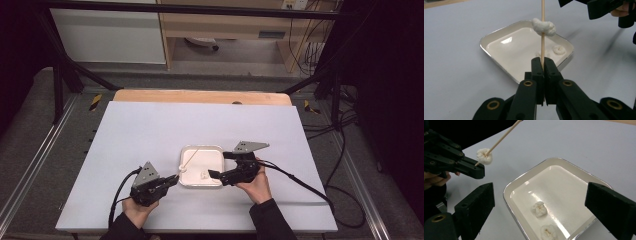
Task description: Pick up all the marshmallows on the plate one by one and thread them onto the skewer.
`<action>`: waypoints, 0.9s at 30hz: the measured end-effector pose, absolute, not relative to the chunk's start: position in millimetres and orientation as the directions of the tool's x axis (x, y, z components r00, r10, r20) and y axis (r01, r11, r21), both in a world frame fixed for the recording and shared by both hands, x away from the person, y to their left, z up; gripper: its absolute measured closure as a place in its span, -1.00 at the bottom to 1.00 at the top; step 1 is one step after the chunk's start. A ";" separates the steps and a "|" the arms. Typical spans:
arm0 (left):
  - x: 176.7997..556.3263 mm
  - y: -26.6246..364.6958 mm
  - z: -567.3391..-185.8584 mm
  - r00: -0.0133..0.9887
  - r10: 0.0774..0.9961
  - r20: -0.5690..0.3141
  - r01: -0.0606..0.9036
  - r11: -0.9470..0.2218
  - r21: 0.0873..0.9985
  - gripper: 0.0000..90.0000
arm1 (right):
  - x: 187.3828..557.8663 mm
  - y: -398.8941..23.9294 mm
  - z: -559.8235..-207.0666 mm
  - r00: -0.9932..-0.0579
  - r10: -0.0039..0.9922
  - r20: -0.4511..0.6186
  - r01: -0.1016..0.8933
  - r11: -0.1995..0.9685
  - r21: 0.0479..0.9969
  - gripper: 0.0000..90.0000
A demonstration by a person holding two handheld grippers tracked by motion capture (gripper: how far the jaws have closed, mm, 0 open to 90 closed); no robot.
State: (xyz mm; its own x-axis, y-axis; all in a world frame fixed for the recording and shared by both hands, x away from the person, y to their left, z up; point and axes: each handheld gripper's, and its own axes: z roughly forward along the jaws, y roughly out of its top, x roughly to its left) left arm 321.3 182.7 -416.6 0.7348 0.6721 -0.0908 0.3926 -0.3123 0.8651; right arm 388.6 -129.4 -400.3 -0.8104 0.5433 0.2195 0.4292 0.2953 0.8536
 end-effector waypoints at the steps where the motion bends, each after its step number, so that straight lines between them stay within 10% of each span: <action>1: 321.0 185.1 -417.5 0.732 0.675 -0.093 0.397 -0.312 0.863 0.96 | 389.1 -129.1 -401.0 -0.810 0.546 0.213 0.428 0.303 0.852 -0.82; 17: 319.5 198.3 -428.7 0.723 0.686 -0.079 0.418 -0.344 0.841 0.96 | 402.2 -105.9 -425.5 -0.806 0.577 0.135 0.439 0.428 0.790 -0.85; 27: 320.8 198.6 -431.8 0.724 0.685 -0.087 0.426 -0.343 0.837 0.96 | 406.3 -88.2 -441.4 -0.839 0.535 0.101 0.402 0.484 0.777 -0.31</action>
